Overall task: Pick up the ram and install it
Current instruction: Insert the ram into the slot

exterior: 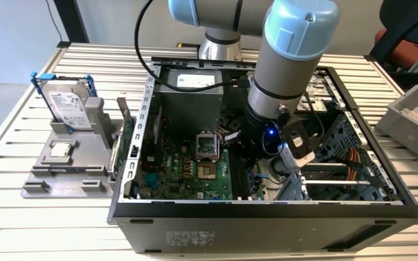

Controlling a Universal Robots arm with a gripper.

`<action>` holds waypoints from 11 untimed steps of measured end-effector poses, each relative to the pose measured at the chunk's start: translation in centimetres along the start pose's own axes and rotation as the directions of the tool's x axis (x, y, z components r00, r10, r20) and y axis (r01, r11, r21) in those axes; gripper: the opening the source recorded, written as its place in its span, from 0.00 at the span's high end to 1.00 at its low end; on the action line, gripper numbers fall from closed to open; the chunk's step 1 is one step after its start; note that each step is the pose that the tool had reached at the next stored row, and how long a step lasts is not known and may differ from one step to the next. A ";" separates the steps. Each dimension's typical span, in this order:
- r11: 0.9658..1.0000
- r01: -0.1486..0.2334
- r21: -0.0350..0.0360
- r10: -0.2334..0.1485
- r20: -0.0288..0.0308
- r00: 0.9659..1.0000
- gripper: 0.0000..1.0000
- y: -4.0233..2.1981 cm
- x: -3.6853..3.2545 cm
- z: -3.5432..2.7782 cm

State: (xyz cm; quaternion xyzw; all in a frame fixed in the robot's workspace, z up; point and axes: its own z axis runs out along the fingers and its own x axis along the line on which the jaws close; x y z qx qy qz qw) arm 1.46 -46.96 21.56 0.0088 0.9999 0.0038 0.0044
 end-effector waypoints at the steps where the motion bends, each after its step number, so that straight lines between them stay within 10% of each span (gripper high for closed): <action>1: 1.000 0.000 0.001 0.000 0.000 1.000 1.00 0.00 0.03 0.02; 11: 1.000 0.000 0.000 0.000 -0.001 1.000 1.00 -0.36 0.15 0.10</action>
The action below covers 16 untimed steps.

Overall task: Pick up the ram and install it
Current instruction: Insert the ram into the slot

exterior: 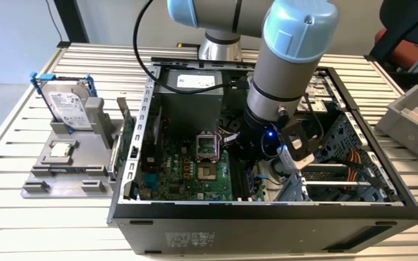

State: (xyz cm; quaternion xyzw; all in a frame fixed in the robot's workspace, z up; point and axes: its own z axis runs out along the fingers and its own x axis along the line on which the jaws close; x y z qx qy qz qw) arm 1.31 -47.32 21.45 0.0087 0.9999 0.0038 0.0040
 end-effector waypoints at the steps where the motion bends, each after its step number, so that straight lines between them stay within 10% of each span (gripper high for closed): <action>1: 1.000 0.000 0.001 0.000 0.000 1.000 1.00 -0.04 0.00 0.00; 16: 1.000 0.000 0.002 0.000 0.000 1.000 1.00 0.11 0.00 -0.16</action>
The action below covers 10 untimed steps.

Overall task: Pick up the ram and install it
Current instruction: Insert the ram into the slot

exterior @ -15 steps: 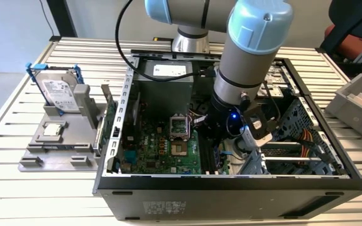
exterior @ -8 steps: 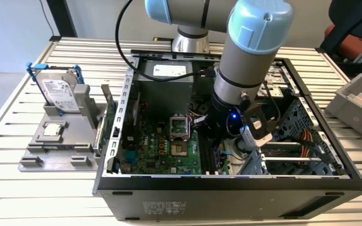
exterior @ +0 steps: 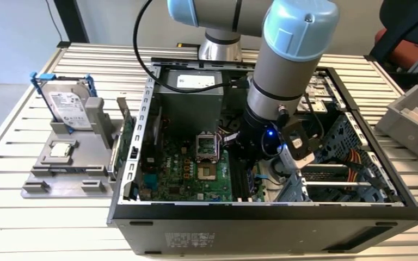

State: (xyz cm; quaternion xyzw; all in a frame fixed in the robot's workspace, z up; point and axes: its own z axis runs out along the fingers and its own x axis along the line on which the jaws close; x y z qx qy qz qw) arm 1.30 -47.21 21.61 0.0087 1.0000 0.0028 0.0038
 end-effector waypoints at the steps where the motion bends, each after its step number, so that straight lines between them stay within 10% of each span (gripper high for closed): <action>1: 1.000 0.000 0.000 0.000 0.000 1.000 1.00 0.00 0.00 0.00; 10: 1.000 -0.009 0.000 0.009 0.000 1.000 1.00 0.00 0.25 0.11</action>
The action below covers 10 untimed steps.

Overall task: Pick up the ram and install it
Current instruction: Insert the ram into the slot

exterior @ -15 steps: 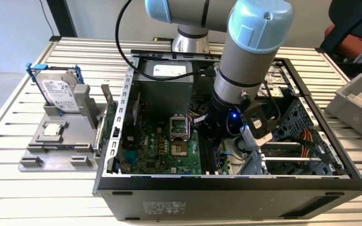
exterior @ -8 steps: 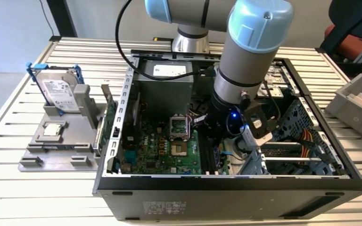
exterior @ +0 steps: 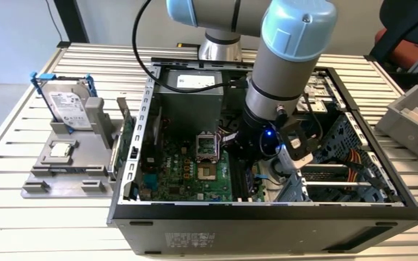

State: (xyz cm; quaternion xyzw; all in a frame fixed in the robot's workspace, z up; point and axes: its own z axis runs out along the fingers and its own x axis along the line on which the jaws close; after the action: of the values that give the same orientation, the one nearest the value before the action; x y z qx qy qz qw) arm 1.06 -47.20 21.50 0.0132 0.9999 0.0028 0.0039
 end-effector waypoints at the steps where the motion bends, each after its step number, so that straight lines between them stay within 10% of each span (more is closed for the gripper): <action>1: 1.000 -0.001 0.000 0.001 0.000 1.000 1.00 -0.01 0.00 0.03; 10: 1.000 -0.002 0.000 0.002 0.000 1.000 1.00 -0.33 0.00 0.17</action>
State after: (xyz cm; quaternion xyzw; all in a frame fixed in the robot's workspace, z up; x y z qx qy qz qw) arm 1.05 -47.53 21.33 0.0140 0.9999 0.0027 0.0038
